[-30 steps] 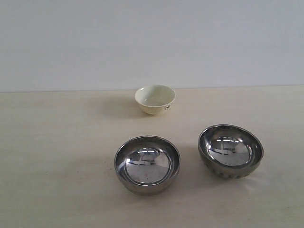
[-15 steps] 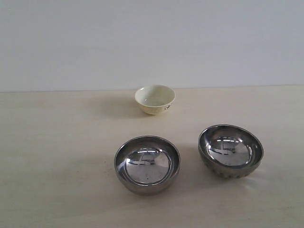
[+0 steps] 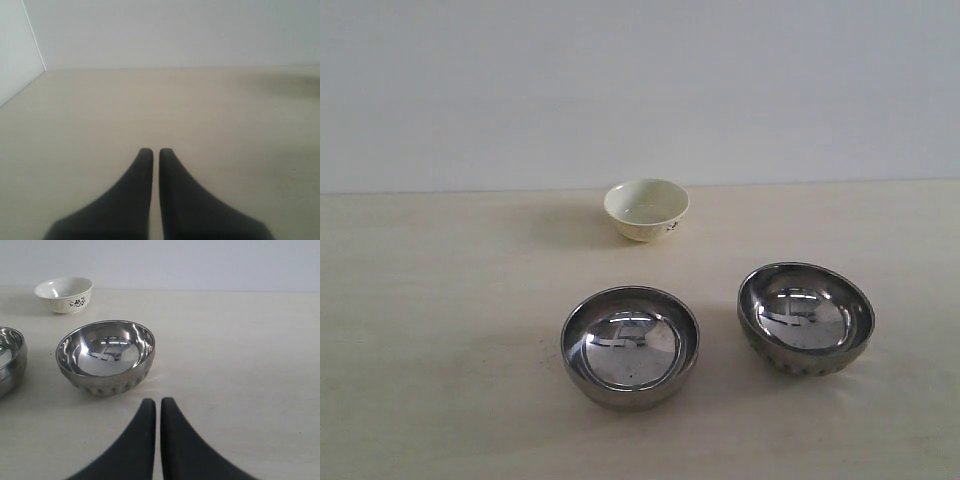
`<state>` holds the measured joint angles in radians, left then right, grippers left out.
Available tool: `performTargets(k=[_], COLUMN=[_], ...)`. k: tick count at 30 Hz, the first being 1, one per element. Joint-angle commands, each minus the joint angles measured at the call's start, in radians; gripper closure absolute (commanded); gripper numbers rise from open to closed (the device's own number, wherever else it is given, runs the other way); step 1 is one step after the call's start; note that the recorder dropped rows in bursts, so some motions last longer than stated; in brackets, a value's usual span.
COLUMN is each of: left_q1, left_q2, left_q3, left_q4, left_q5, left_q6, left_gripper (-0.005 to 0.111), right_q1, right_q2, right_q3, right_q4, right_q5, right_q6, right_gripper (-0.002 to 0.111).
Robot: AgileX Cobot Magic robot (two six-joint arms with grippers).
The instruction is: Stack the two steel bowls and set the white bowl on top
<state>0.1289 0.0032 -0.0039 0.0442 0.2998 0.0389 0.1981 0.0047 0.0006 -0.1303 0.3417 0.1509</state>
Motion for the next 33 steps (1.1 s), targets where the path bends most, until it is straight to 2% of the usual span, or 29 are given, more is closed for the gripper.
performTargets(k=[1,3,7,11,13,15,17,21,25,33], left_q1=[0.003,0.003,0.003,0.003,0.003,0.003,0.003,0.003,0.003,0.003], left_q2=[-0.003,-0.003,-0.003,-0.003,-0.003,-0.003,-0.003,-0.003,-0.003,-0.003], left_q3=[0.004,0.004,0.004,0.004,0.004,0.004,0.004,0.004,0.004,0.004], left_q4=[-0.001,-0.001,-0.001,-0.001,-0.001,-0.001,-0.001,-0.001,-0.001,-0.001], left_q5=[0.001,0.001,0.001,0.001,0.001,0.001,0.001,0.001,0.001,0.001], left_q6=[0.004,0.004,0.004,0.004,0.004,0.004,0.004,0.004,0.004,0.004], left_gripper=[0.103,0.103,0.103,0.103,0.103,0.103,0.103,0.103,0.103,0.103], right_q1=[-0.007,-0.007,-0.007,-0.007,-0.007,-0.007,-0.007,-0.007,-0.007,-0.007], right_q2=[-0.005,-0.005,-0.005,-0.005,-0.005,-0.005,-0.005,-0.005,0.101,0.481], right_q3=[-0.001,-0.001,-0.001,-0.001,-0.001,-0.009,-0.066,-0.198,-0.461,-0.847], right_q4=[-0.010,-0.015,0.007,0.067,0.067,0.076,0.071,0.066,0.053,0.053], right_q5=[-0.007,-0.016,-0.238,-0.626,-0.825,-0.920,-0.921,-0.790,-0.463,0.144], right_q6=[-0.014,-0.027,-0.013,0.057,0.211,0.259,0.260,0.176,0.049,-0.035], right_gripper=[0.108,0.108,0.108,0.108,0.108,0.108,0.108,0.108,0.108,0.108])
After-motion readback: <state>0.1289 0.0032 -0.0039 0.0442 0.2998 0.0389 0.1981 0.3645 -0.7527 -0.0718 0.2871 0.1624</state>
